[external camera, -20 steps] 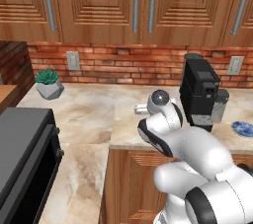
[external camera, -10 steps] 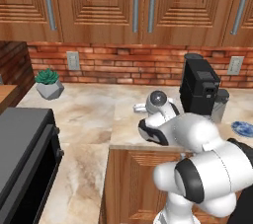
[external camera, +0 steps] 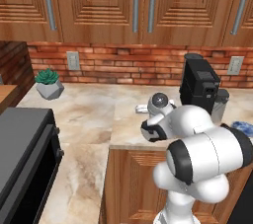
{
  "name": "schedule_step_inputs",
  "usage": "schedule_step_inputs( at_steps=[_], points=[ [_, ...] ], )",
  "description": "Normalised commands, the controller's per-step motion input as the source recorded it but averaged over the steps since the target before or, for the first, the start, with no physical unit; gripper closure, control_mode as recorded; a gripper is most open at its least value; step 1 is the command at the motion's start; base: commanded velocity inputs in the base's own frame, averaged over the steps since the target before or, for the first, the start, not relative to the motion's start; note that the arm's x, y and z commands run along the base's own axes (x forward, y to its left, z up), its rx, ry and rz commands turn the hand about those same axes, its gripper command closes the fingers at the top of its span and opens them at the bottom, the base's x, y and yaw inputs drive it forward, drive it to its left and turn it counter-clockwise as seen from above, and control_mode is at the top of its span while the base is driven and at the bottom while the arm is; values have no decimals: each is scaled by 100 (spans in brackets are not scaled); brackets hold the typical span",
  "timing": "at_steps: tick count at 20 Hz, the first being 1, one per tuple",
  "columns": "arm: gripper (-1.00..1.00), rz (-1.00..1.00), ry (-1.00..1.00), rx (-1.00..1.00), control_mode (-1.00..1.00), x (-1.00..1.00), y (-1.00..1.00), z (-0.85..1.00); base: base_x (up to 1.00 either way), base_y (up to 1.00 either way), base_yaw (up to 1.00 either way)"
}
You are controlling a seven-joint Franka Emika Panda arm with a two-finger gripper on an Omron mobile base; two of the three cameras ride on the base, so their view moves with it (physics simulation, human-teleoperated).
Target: Take a sugar cube from the saucer and place it inside the coffee. Then, grab milk from the fridge and place it next to the coffee on the counter to sweeten the coffee.
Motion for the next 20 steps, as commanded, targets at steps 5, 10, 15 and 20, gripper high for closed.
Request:
schedule_step_inputs(
  at_steps=[5,10,15,20],
  points=[
    [-100,0,0,0,-100,10,0,-1,0,0,0],
    [-100,0,0,0,-100,0,0,0,0,0,0],
    [-100,-1,-2,0,-100,0,0,11,0,0,0],
    [-100,-3,-16,0,-100,-10,0,57,0,0,0]
  ],
)
